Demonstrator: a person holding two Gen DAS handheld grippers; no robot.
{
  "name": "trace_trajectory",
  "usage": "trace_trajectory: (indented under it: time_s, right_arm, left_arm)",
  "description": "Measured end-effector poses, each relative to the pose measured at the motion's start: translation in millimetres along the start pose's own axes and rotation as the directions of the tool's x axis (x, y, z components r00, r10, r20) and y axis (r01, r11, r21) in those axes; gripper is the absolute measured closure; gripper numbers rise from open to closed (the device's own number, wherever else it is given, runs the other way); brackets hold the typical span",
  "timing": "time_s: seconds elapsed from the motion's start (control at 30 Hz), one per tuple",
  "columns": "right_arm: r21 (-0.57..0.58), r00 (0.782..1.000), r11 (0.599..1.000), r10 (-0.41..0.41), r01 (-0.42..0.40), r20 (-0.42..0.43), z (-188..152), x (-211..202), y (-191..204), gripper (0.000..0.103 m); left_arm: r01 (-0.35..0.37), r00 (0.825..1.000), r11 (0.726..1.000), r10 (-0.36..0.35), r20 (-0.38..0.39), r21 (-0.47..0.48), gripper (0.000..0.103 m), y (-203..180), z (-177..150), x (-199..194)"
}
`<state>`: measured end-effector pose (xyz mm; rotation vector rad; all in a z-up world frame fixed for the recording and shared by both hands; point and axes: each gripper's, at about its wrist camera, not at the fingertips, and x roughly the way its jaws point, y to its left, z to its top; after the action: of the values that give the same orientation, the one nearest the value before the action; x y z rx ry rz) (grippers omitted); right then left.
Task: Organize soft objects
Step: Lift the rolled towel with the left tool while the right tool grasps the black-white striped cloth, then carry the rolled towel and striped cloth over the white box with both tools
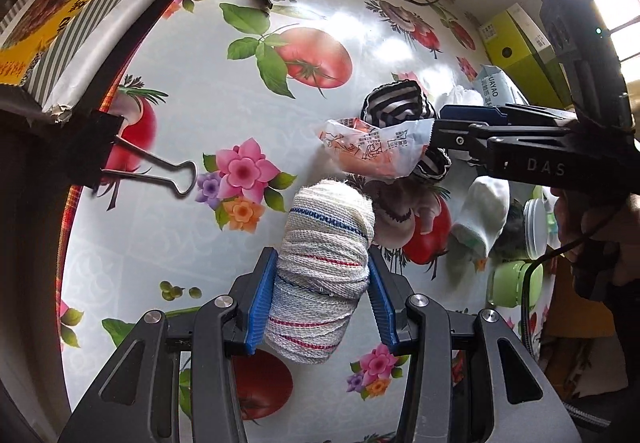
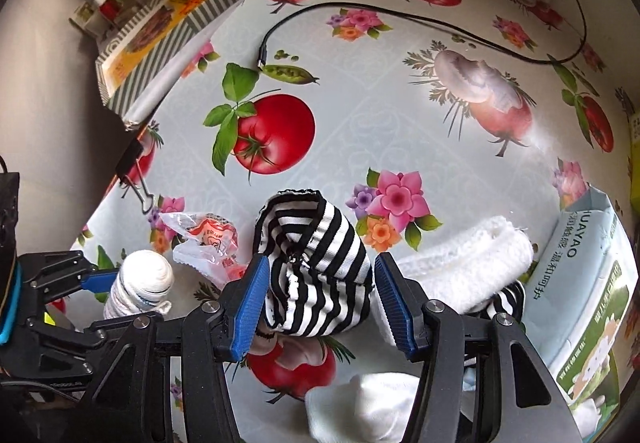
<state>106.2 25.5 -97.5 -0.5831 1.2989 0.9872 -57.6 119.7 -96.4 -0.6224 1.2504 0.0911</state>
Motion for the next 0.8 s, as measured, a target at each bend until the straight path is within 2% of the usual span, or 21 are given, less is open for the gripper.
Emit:
trace_trajectory:
  time_s: [0.13, 0.2, 0.23, 0.27, 0.3, 0.5, 0.8]
  right_arm:
    - [-0.038, 0.999, 0.999, -0.023, 0.022, -0.043, 2, 16, 5, 0.057]
    - [-0.045, 0.998, 0.999, -0.029, 0.026, -0.059, 1, 22, 6, 0.071]
    - [-0.054, 0.998, 0.998, -0.041, 0.038, -0.051, 1, 22, 7, 0.073]
    - [-0.058, 0.998, 0.998, -0.043, 0.040, -0.052, 1, 22, 8, 0.083]
    - [-0.055, 0.998, 0.998, -0.041, 0.038, -0.054, 0, 22, 8, 0.087]
    - [-0.004, 1.000, 1.000, -0.021, 0.021, 0.014, -5, -9, 0, 0.089]
    - [0.109, 0.991, 0.994, 0.014, -0.029, 0.130, -29, -72, -17, 0.089]
  left_arm:
    - [-0.005, 1.000, 1.000, 0.005, 0.004, -0.009, 0.058, 3, 1, -1]
    - [-0.010, 1.000, 1.000, 0.010, 0.006, -0.014, 0.058, 4, 2, -2]
    - [-0.011, 1.000, 1.000, 0.011, 0.007, -0.016, 0.058, 4, 2, -2]
    - [-0.011, 1.000, 1.000, 0.011, 0.008, -0.018, 0.058, 4, 2, -3]
    - [-0.011, 1.000, 1.000, 0.011, 0.009, -0.020, 0.058, 5, 2, -4]
    - [-0.005, 1.000, 1.000, 0.006, 0.031, -0.020, 0.058, 1, 9, -13]
    - [-0.002, 0.996, 0.999, -0.001, 0.088, 0.035, 0.058, -29, 32, -31]
